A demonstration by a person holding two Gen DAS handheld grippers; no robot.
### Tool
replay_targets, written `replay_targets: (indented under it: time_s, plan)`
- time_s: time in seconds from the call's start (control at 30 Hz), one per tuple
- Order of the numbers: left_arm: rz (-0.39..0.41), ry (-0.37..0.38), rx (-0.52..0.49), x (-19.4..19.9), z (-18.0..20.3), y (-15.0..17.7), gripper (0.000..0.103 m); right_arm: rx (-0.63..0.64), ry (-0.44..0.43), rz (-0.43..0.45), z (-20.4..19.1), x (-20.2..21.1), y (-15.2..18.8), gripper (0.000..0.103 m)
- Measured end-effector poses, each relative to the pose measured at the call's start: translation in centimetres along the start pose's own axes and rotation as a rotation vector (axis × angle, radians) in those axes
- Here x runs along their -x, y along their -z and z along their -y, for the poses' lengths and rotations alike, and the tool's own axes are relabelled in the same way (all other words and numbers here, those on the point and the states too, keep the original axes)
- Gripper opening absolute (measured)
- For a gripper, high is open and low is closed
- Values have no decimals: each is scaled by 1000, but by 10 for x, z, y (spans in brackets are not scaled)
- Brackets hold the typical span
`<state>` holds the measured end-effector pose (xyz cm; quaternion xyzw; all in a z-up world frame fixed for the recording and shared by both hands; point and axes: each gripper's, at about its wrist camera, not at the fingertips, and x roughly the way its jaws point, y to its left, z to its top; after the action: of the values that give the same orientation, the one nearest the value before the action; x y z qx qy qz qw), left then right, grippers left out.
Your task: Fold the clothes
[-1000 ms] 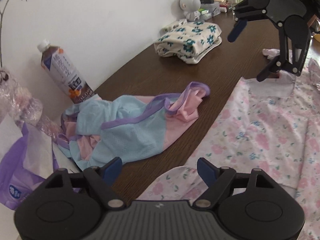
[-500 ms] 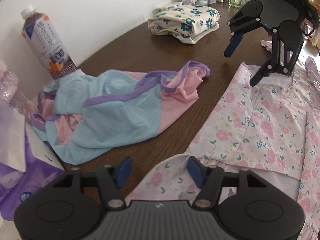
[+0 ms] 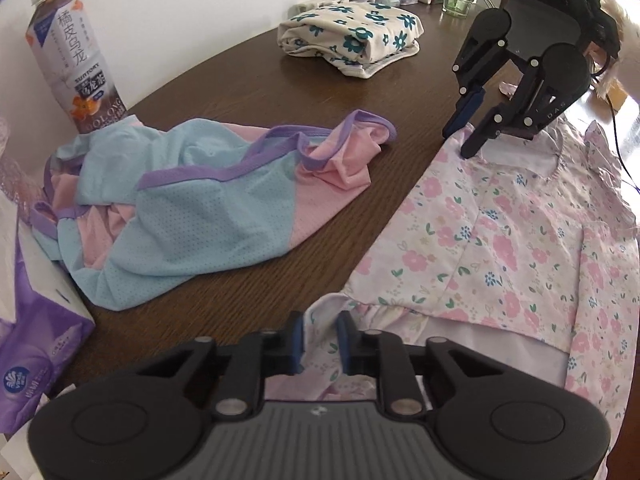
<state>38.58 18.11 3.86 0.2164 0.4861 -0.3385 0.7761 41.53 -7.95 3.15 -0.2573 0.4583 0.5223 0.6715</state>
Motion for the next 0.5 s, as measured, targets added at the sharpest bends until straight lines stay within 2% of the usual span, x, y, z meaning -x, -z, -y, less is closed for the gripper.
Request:
replay_targets:
  time_s: [0.1,0.27,0.5]
  plan:
    - [13,-37,-30,2,8,3,8,36,16,1,-12,1,2,4]
    - [99,-140,-84,12,27,14,4,113,108,50,-38,12,9,2]
    - [216,-412,-222,29,78,31,3,216,275,117,-82,27,22,2]
